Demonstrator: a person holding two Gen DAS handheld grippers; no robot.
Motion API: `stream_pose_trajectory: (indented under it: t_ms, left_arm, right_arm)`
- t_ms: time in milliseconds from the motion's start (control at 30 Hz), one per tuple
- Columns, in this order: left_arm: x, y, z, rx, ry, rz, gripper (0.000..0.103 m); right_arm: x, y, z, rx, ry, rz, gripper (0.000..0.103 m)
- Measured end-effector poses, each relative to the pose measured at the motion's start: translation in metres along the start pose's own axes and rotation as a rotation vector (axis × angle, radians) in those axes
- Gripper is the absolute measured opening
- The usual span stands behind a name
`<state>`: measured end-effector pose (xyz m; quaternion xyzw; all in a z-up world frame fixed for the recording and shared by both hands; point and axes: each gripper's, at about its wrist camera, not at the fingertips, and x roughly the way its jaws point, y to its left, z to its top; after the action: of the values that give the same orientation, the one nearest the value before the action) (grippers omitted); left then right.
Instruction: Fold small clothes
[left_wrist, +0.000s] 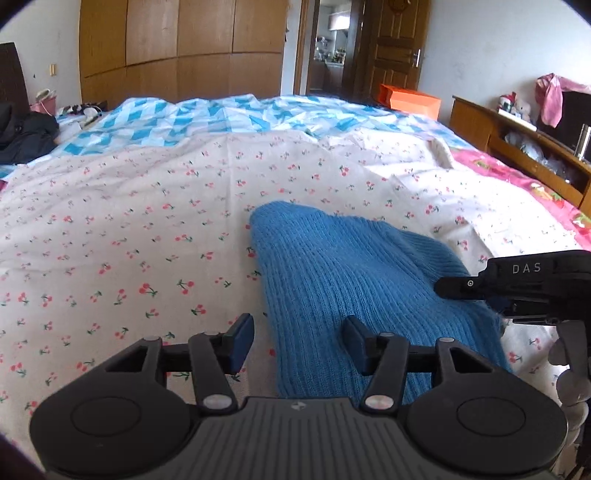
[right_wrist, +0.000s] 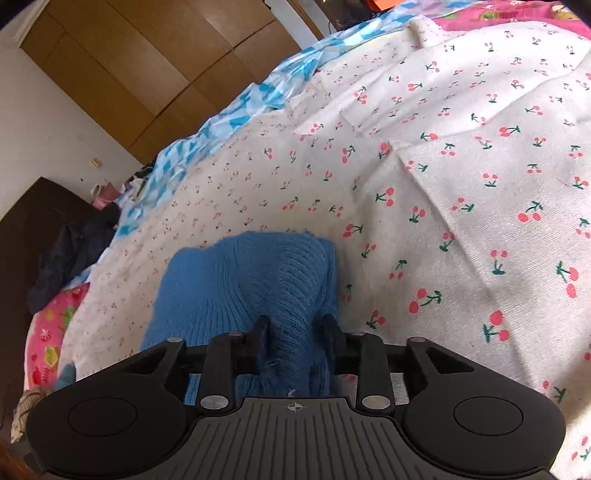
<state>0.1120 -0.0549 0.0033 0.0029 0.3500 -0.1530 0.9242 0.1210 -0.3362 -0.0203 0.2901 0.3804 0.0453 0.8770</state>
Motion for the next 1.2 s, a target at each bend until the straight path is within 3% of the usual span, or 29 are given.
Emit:
stream_pose_trajectory:
  t_ms: [133,233,333,433,667,800,933,1200]
  left_arm:
    - [-0.021,0.0,-0.007,0.002,-0.024,0.009,0.057]
    - [-0.016,0.001,-0.012,0.004,0.023,0.018,0.058]
    - [-0.016,0.004,-0.016,-0.012,0.045,0.01,0.058]
    - [-0.021,0.007,-0.019,-0.019,0.043,0.0,0.058]
    - [-0.031,0.02,-0.032,-0.068,0.017,-0.017,0.058]
    - [-0.04,0.027,-0.031,-0.085,-0.016,-0.029,0.057]
    - [-0.043,0.034,-0.035,-0.103,-0.019,-0.049,0.057]
    - [-0.056,0.045,-0.032,-0.132,-0.066,-0.074,0.057]
  right_arm:
    - [-0.033,0.017,-0.004,-0.06,-0.156,-0.08,0.037]
    - [-0.048,0.047,-0.012,-0.185,-0.237,-0.081,0.037]
    - [-0.028,0.067,-0.018,-0.255,-0.169,-0.079,0.034]
    - [0.007,0.058,-0.023,-0.222,-0.061,-0.191,0.03]
    - [-0.009,0.07,-0.022,-0.22,-0.08,-0.241,0.031]
    - [-0.019,0.079,-0.025,-0.208,-0.104,-0.219,0.032]
    - [0.005,0.082,-0.036,-0.272,-0.039,-0.351,0.033]
    - [-0.006,0.096,-0.037,-0.272,-0.074,-0.371,0.034]
